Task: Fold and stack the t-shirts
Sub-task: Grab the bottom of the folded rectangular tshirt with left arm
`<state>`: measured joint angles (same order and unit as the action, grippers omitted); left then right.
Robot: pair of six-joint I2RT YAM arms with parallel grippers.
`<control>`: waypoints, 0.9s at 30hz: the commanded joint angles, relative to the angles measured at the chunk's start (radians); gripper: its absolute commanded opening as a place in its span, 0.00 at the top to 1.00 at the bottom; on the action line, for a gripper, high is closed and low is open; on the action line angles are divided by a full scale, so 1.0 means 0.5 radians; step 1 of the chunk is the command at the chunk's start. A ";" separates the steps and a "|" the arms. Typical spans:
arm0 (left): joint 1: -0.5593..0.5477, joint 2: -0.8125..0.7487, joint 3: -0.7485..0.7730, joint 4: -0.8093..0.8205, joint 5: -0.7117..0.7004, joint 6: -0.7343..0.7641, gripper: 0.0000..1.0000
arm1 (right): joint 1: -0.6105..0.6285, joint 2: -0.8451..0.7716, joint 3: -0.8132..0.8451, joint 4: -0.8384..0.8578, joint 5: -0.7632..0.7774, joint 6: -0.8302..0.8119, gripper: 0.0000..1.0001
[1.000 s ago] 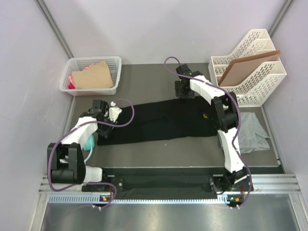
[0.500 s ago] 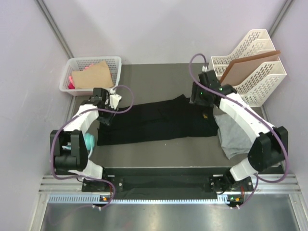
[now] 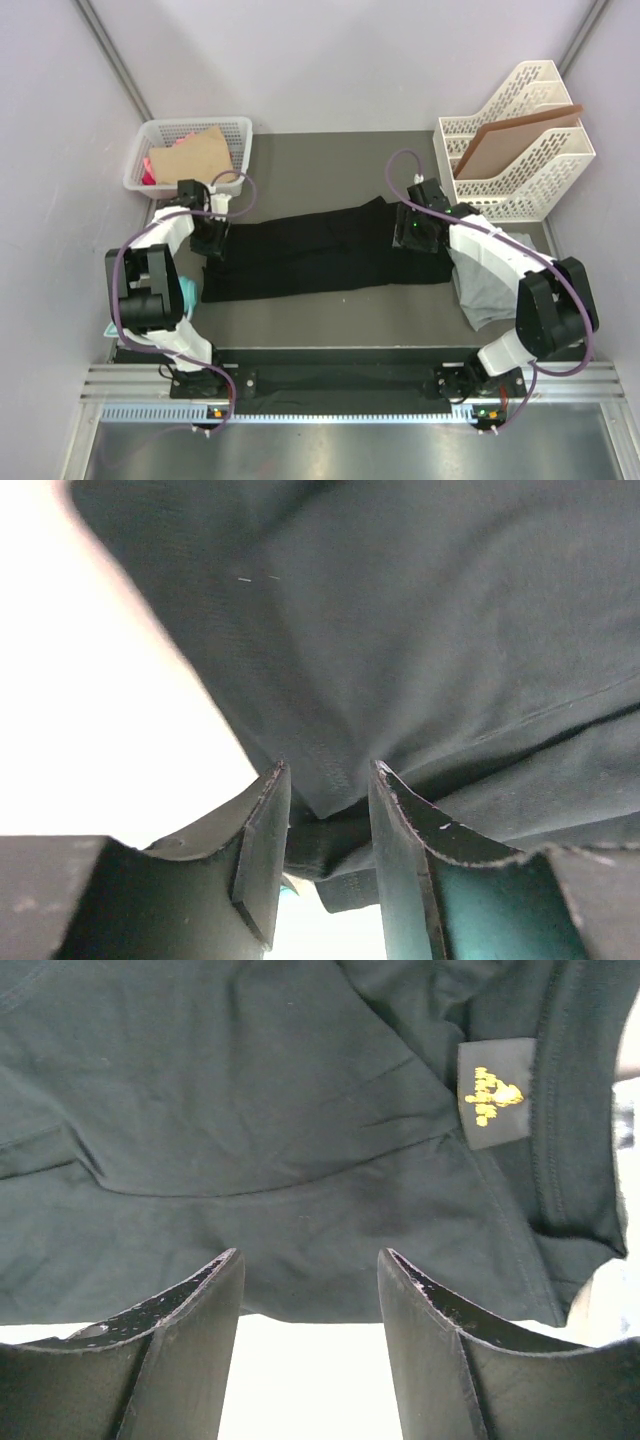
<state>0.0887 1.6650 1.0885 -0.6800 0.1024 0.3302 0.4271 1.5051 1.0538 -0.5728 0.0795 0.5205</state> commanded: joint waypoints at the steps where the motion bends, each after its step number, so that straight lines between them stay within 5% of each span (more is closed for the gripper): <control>1: 0.104 -0.069 0.056 0.022 0.270 -0.114 0.57 | 0.029 -0.093 -0.052 0.161 -0.064 -0.016 0.44; 13: 0.485 0.097 0.130 -0.143 0.556 -0.050 0.57 | 0.029 -0.019 -0.080 0.234 -0.147 -0.056 0.43; 27: 0.494 0.318 0.050 -0.195 0.550 0.079 0.55 | 0.042 -0.065 -0.028 0.195 -0.150 -0.056 0.43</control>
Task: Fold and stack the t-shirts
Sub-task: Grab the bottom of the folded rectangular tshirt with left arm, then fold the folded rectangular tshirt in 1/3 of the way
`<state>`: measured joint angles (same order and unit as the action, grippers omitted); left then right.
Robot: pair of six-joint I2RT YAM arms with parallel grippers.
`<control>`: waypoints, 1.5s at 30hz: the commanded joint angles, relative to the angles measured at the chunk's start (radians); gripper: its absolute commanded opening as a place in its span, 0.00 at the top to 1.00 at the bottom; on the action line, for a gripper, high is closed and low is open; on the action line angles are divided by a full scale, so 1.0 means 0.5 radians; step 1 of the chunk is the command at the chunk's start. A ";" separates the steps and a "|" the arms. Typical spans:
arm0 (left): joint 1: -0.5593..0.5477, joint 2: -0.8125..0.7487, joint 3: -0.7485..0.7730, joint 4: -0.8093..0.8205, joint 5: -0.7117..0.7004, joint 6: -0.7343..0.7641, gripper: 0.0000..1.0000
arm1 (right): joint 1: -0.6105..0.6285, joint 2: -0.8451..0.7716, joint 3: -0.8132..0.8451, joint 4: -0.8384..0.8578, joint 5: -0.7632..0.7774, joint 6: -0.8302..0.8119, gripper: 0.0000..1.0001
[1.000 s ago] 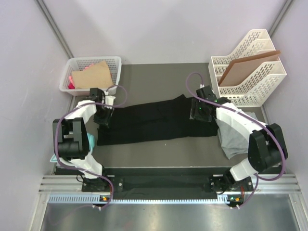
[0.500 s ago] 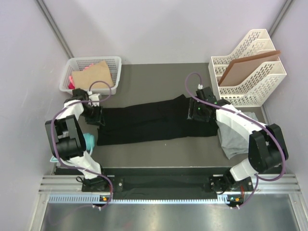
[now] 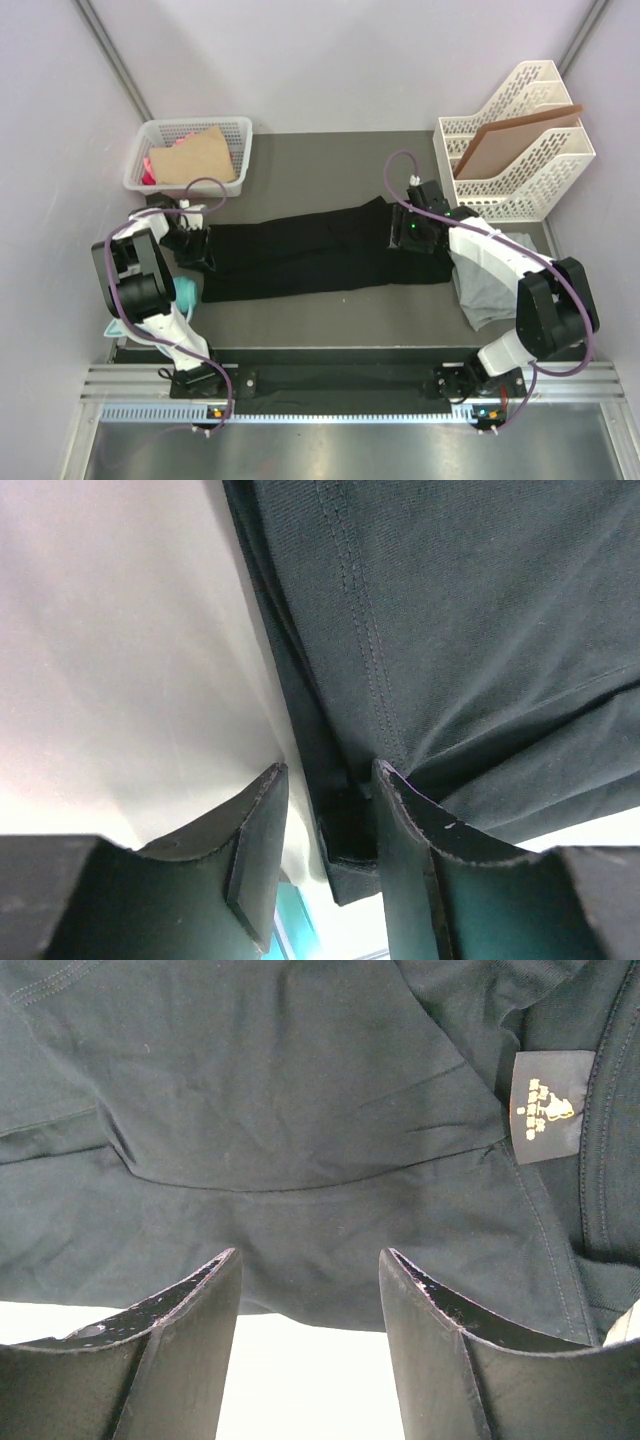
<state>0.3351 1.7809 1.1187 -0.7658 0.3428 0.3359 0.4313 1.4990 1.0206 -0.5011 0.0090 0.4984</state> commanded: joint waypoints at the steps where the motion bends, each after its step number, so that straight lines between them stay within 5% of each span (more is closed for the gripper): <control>1: -0.001 0.098 -0.013 -0.012 0.072 0.074 0.55 | 0.039 -0.056 0.042 0.048 -0.006 -0.015 0.43; 5: -0.001 0.184 -0.013 0.071 0.035 0.071 0.55 | 0.067 -0.065 0.048 0.039 0.004 -0.009 0.43; 14: -0.001 0.279 0.042 0.133 0.097 0.012 1.00 | 0.095 -0.050 0.033 0.048 0.025 0.013 0.47; 28: 0.207 -0.178 0.186 -0.254 -0.274 0.319 1.00 | 0.095 -0.031 0.027 0.079 0.019 0.003 0.62; 34: 0.247 -0.166 0.385 -0.379 -0.171 0.255 1.00 | 0.095 -0.068 0.008 0.076 0.016 -0.006 0.62; 37: 0.116 -0.144 0.508 -0.441 -0.142 0.148 1.00 | 0.095 -0.083 -0.001 0.070 0.022 -0.012 0.62; 45: -0.740 -0.089 0.772 -0.515 -0.339 -0.141 1.00 | 0.095 -0.087 -0.029 0.073 0.028 -0.003 0.63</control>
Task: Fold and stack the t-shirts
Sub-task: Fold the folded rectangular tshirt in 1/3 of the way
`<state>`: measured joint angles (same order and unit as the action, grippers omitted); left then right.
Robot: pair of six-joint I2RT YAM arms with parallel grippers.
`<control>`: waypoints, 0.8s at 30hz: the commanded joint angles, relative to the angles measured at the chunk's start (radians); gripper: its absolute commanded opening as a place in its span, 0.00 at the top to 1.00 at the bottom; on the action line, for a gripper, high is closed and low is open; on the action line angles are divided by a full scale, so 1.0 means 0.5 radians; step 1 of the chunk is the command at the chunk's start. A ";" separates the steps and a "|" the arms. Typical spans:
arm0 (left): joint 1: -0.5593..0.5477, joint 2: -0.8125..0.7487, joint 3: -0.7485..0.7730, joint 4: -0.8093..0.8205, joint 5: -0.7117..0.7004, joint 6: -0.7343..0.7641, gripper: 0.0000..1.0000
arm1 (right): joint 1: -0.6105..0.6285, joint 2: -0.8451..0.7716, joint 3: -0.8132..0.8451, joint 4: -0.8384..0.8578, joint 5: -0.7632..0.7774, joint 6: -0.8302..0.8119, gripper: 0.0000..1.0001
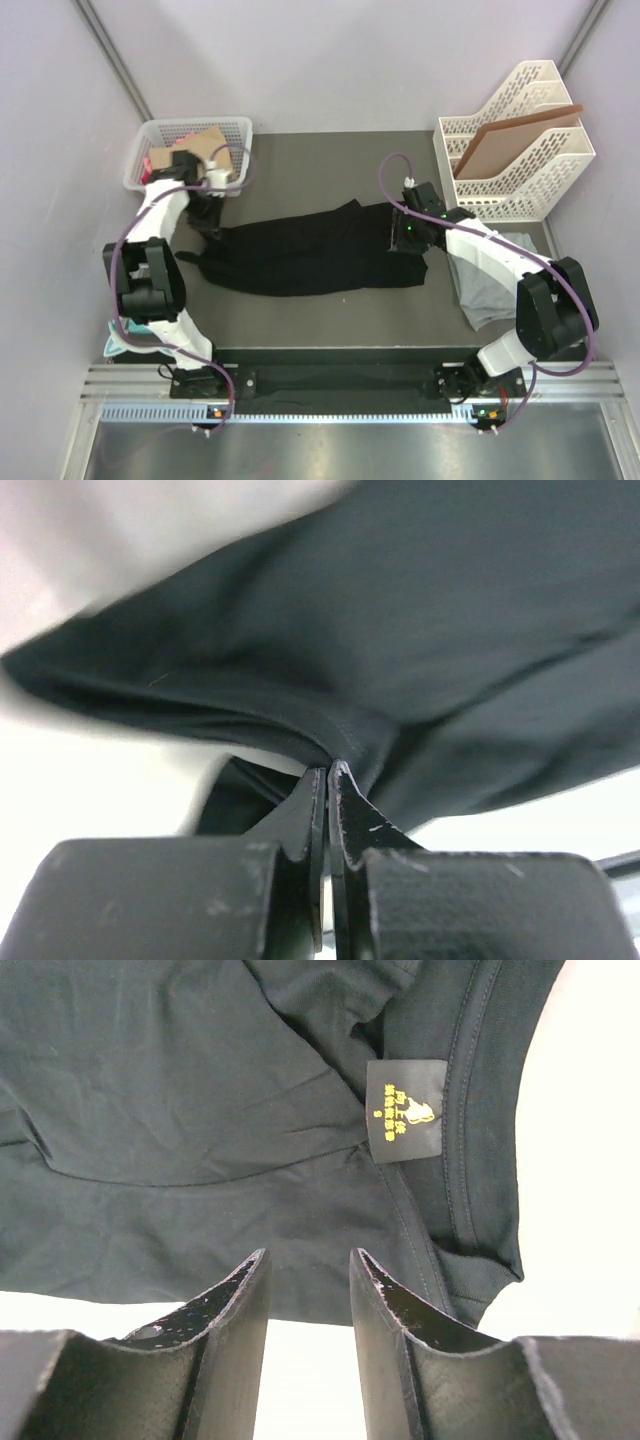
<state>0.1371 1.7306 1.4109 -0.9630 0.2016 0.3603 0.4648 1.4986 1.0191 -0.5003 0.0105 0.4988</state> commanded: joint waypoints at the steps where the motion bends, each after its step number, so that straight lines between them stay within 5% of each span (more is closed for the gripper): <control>1: -0.400 0.036 0.224 -0.135 -0.072 -0.245 1.00 | 0.028 -0.092 -0.029 0.068 0.025 -0.001 0.62; 11: -0.918 0.279 0.498 -0.258 -0.173 -0.411 1.00 | 0.012 -0.104 -0.026 0.037 0.047 -0.034 0.63; 19: -1.234 0.401 0.648 -0.314 0.075 -0.527 1.00 | 0.009 -0.120 -0.016 0.016 0.043 -0.037 0.63; 24: -1.372 0.441 0.642 -0.292 0.023 -0.576 0.82 | 0.012 -0.116 -0.013 0.013 0.046 -0.028 0.63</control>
<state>-0.5072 1.9472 1.7008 -1.1004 0.1894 0.1188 0.4644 1.4788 1.0019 -0.5064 0.0216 0.4904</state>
